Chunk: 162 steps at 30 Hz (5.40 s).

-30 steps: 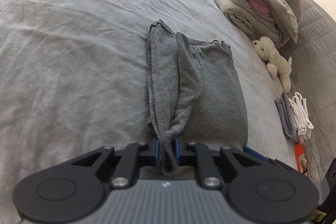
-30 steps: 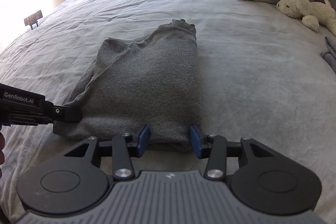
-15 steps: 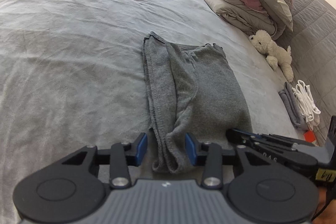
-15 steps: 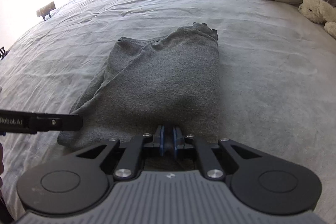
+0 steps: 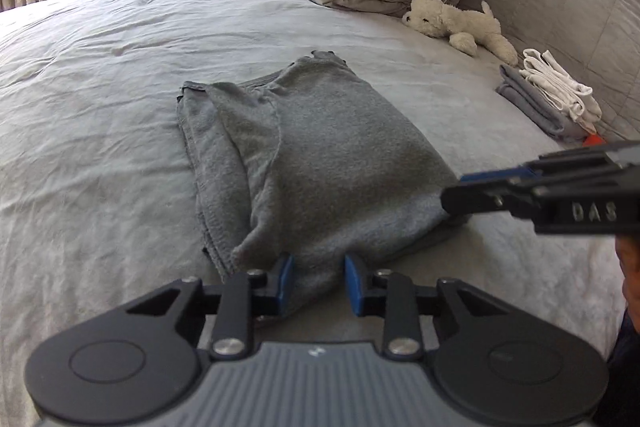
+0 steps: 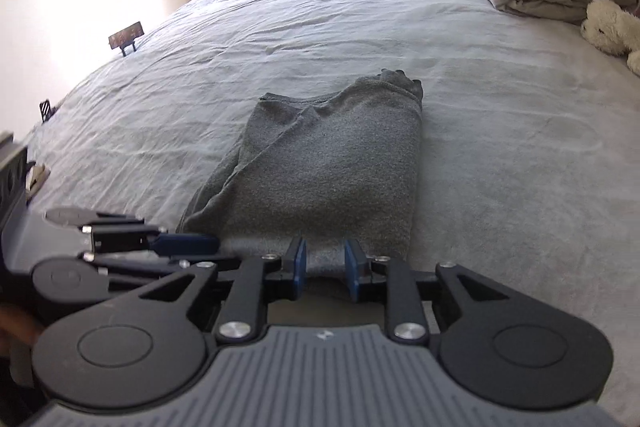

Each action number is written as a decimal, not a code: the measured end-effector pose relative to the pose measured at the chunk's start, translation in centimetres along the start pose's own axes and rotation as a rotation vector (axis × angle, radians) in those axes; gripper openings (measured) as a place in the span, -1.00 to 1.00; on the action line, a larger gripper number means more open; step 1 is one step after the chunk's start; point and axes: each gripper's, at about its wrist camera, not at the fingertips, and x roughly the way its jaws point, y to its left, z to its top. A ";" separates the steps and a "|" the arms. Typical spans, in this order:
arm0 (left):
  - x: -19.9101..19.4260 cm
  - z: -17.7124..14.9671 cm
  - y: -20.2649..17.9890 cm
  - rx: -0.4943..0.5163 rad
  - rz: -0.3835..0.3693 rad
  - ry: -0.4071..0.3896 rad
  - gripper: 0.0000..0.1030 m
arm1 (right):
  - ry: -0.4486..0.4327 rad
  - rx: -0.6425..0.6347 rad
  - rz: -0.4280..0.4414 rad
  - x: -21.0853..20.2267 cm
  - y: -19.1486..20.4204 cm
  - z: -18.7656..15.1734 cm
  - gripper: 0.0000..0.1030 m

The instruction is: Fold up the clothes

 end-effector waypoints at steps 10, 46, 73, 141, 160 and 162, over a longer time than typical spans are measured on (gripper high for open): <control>0.6 1.5 2.9 -0.169 -0.058 0.012 -0.70 | 0.018 -0.357 -0.097 3.0 3.4 -0.7 -0.43; -1.1 1.8 4.9 -0.239 -0.089 0.057 -0.81 | -0.103 -0.559 -0.090 1.5 7.0 -2.4 -0.56; -0.6 0.9 3.8 -0.204 -0.005 0.061 -0.88 | 0.024 -0.297 -0.153 2.2 3.5 -1.7 -0.92; 0.4 2.6 7.3 -0.299 0.056 0.022 -0.21 | -0.009 0.388 -0.048 6.5 -7.9 4.5 0.50; 0.1 2.8 6.9 -0.271 0.072 0.049 -0.23 | -0.024 0.342 -0.069 12.4 -9.4 9.0 0.13; 0.2 2.8 6.9 -0.266 0.072 0.051 -0.23 | -0.030 0.339 -0.086 13.2 -9.7 9.7 0.13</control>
